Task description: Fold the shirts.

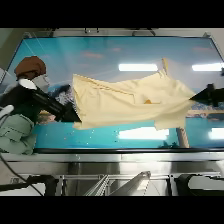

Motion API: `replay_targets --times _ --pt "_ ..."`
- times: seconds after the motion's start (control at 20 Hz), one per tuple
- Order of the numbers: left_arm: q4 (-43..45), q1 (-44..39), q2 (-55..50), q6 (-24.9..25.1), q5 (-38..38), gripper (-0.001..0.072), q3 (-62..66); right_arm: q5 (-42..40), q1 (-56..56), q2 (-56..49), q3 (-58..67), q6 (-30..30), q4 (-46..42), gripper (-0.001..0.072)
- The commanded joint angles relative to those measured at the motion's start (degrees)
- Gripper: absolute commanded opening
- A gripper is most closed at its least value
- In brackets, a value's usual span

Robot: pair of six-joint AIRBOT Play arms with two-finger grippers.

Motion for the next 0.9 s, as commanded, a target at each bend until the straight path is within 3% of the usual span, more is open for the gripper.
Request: replay_targets --times 0.0,0.1,0.15,0.3,0.4,0.55,0.65,0.85 --pt "-32.4 10.0 11.5 7.4 -6.0 0.0021 6.4 1.6 -5.0 14.3 0.1 -4.3 24.6 0.0019" --pt "-47.6 15.2 16.4 8.6 -8.5 0.0021 12.8 -1.1 -5.5 24.5 0.3 -9.7 42.0 0.0019" --pt "-52.4 17.7 18.6 8.6 -8.6 0.0021 16.5 -5.4 -5.4 29.4 0.7 -11.2 46.1 0.0019" --pt "-57.4 27.6 23.7 9.0 -5.7 0.0022 28.9 -28.7 -5.4 43.7 3.1 -12.2 47.1 0.002" --pt "-55.0 36.1 25.6 7.1 -2.8 0.0023 34.4 -39.8 -5.4 49.1 6.0 -13.5 39.8 0.002" --pt "-52.7 44.7 25.9 4.3 -1.5 0.0023 37.6 -38.1 -5.4 48.8 11.9 -9.5 26.6 0.0021" --pt "-51.2 45.2 23.8 4.1 -1.5 0.0023 39.5 -34.4 -5.2 46.1 12.1 -7.3 26.7 0.002" --pt "-36.5 33.9 16.4 4.0 -1.4 0.0023 41.8 -26.4 -1.8 37.0 12.0 -7.9 26.3 0.002"
